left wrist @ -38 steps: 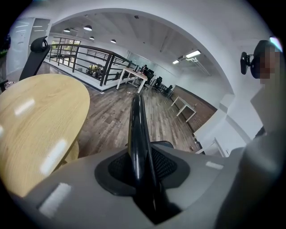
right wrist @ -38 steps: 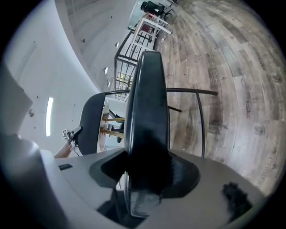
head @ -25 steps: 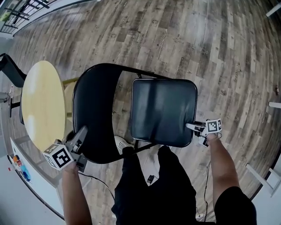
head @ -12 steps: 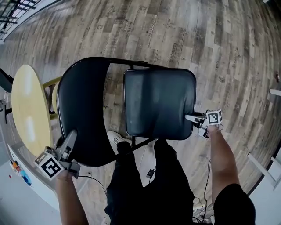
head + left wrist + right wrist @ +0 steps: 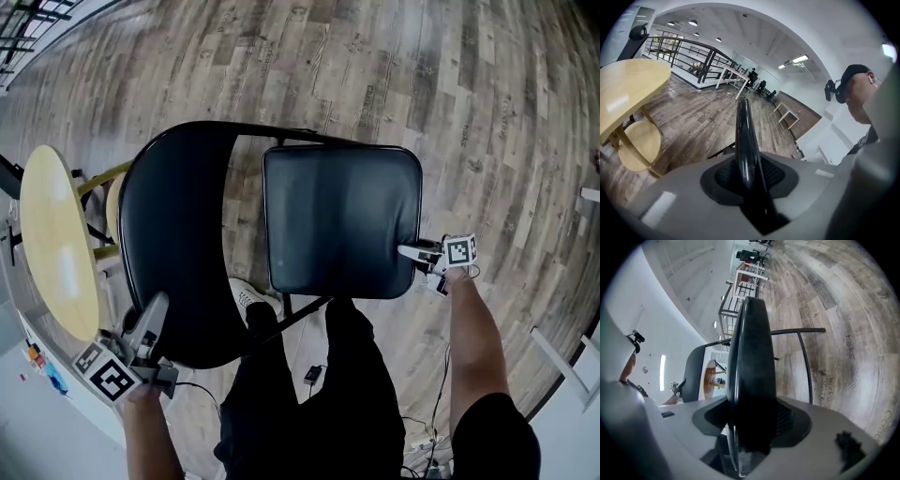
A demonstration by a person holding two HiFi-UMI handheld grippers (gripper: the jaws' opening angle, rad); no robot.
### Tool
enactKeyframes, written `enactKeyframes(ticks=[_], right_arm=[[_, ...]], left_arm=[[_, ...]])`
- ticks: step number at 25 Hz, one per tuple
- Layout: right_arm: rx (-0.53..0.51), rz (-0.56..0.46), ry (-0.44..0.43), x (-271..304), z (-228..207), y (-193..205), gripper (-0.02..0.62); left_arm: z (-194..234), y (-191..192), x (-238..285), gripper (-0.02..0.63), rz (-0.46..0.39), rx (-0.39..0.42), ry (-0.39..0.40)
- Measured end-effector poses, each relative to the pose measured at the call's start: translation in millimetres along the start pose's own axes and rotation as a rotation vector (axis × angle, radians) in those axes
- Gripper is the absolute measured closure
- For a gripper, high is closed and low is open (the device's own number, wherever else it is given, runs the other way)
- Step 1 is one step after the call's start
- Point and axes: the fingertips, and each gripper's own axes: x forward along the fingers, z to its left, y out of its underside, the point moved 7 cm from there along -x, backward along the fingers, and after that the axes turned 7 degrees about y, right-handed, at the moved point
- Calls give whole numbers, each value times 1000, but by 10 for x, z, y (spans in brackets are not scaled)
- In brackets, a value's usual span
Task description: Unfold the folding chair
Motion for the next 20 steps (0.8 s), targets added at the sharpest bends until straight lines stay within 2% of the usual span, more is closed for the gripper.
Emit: enactKeyframes(ticks=[4,7,11,14,20], right_arm=[[-8,6,-9,-62,-173,-27,350],[-2,1,-54,-64,-224,-27,350],[-2,10,-94,-66,-203,-48,348],[-19,-6,-63,-86,-194,-37,348],[-35,-51,76,-152,-167,-26,325]], left_arm=[[-163,22,122,512,7,11,-10],[-204,9,154,514,14,32,-38],[-208,-8,173,512,12,32,-37],[-212,-18,183,512,16,33,-42],[-203,12,195,511,16,28,-44]])
